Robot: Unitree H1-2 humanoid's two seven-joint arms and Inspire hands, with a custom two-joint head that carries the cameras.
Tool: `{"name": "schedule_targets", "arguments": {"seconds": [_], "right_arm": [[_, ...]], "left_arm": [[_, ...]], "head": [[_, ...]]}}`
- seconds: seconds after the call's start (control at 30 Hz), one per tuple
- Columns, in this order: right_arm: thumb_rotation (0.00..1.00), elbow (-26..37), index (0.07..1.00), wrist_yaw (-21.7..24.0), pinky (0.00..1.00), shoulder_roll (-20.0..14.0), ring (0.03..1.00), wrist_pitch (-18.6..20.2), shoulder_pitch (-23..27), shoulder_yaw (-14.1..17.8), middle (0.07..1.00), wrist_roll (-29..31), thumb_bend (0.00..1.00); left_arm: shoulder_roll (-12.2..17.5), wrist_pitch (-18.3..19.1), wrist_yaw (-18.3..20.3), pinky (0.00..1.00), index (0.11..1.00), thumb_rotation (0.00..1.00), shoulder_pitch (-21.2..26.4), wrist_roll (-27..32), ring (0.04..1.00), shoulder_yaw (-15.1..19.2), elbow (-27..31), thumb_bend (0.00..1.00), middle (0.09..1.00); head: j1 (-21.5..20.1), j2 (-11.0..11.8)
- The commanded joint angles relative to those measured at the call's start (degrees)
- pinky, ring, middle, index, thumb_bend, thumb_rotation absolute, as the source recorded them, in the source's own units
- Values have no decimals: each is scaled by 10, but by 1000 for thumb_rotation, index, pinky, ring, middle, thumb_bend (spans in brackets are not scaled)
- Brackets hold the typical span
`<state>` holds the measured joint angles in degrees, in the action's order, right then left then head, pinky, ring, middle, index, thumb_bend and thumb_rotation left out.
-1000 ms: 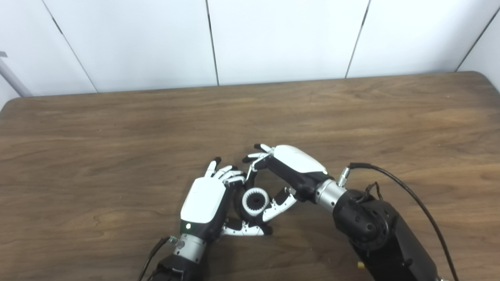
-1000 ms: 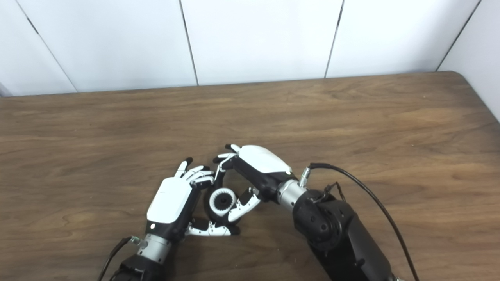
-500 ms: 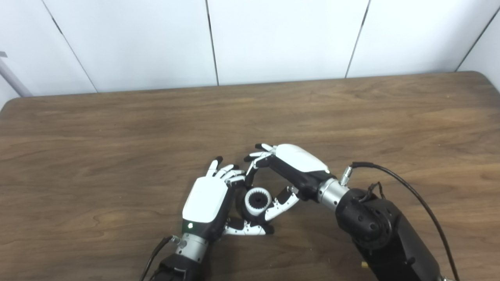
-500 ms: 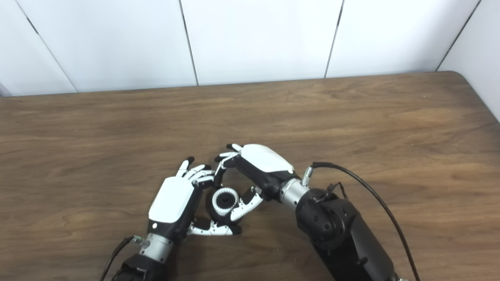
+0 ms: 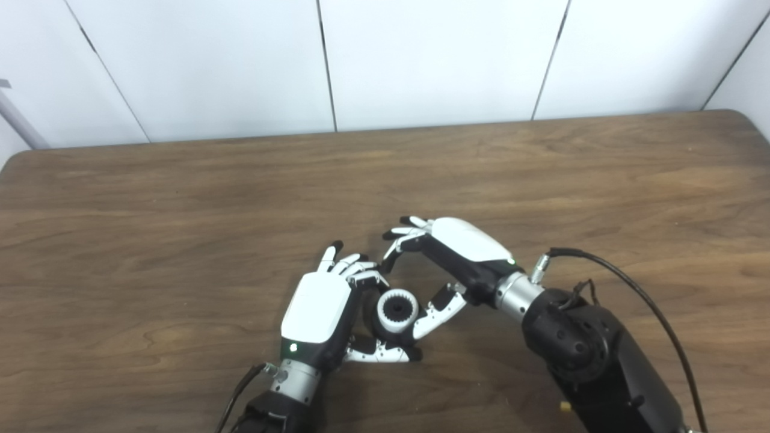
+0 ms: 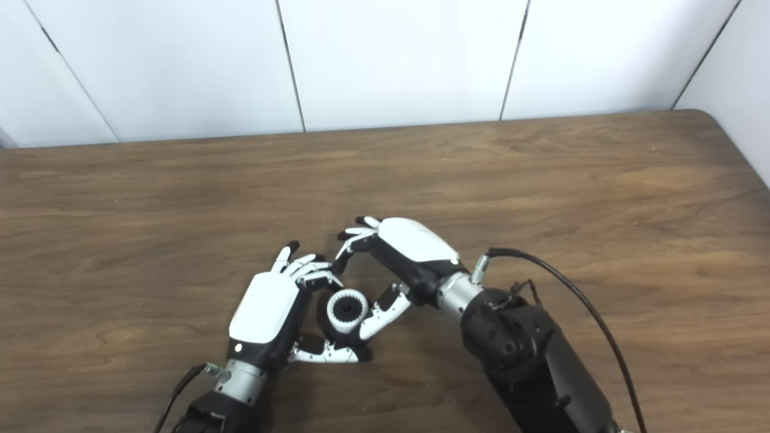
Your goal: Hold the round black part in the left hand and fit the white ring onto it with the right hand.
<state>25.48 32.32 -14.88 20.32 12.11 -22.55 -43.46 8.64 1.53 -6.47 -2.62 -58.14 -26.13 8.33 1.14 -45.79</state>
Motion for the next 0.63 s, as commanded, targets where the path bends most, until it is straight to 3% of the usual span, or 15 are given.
{"name": "schedule_targets", "arguments": {"seconds": [0.0, 0.33, 0.6], "right_arm": [[217, 29, 647, 4, 1000, -12, 986, 6, 14, 18, 888, -2, 1000], [209, 60, 630, 5, 993, -59, 942, 11, -6, 78, 876, 21, 1000], [217, 67, 634, 0, 993, -64, 960, 20, -16, 103, 878, 25, 1000]], "left_arm": [[1, -4, -2, 1000, 485, 53, 4, -6, 848, -1, -11, 523, 751], [5, -3, 0, 1000, 485, 54, 3, -3, 847, 4, -12, 524, 749], [7, -2, 3, 1000, 488, 57, -1, 2, 850, 9, -10, 524, 758]], "head": [[-3, 0], [-7, 5], [-8, 6]]}}
